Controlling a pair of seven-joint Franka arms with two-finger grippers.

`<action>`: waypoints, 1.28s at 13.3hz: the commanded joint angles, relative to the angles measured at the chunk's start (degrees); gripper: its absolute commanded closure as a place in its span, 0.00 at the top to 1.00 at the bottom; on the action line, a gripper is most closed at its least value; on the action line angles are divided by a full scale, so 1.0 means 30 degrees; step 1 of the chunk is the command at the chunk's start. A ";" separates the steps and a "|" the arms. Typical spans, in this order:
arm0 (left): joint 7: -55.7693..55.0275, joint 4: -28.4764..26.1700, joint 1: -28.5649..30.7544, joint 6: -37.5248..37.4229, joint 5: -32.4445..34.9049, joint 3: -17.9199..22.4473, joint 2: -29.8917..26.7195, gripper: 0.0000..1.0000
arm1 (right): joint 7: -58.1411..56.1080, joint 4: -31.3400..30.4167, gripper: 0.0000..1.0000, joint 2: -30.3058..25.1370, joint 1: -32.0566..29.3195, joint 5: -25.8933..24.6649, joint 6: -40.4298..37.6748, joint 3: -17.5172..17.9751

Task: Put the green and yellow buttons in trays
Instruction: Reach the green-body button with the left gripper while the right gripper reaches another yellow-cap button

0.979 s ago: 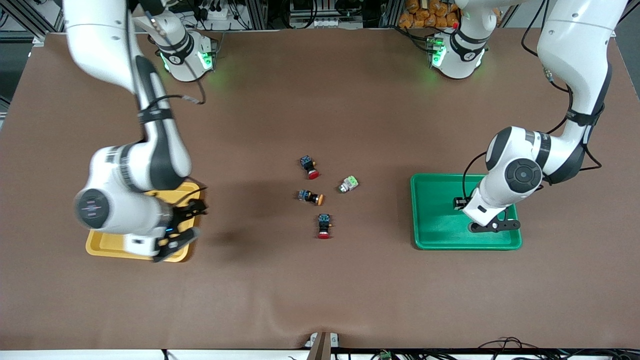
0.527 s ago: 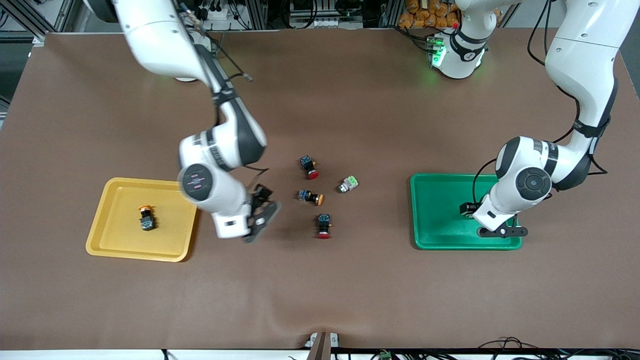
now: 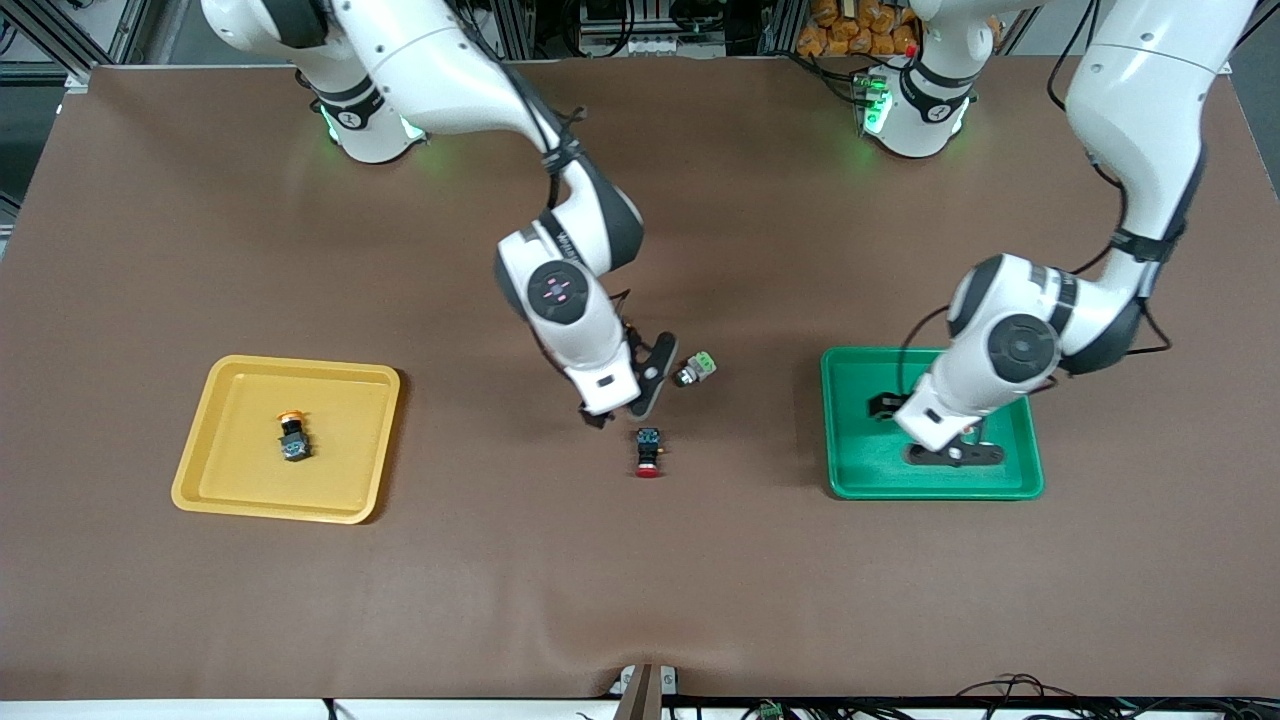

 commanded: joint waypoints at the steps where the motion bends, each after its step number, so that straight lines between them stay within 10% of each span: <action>1: -0.2807 -0.0293 -0.0852 -0.0222 -0.0326 -0.1100 -0.0079 1.00 | -0.0048 -0.1334 1.00 0.0195 0.0574 -0.0068 0.1878 -0.0176; 11: -1.1506 0.2250 -0.6477 0.0628 -0.0473 -0.1104 0.2437 1.00 | -0.0339 -0.1601 1.00 0.1340 0.0664 -0.0068 0.4020 -0.0176; 13: -1.3619 0.2898 -0.7094 0.0977 -0.0472 -0.1075 0.3171 1.00 | -0.0370 -0.1717 0.09 0.1341 0.0751 -0.0097 0.4227 -0.0176; 17: -1.9449 0.2989 -0.8385 0.1771 -0.0269 -0.0958 0.3760 1.00 | -0.0078 -0.2506 0.00 0.0728 0.0840 -0.0068 0.3965 -0.0205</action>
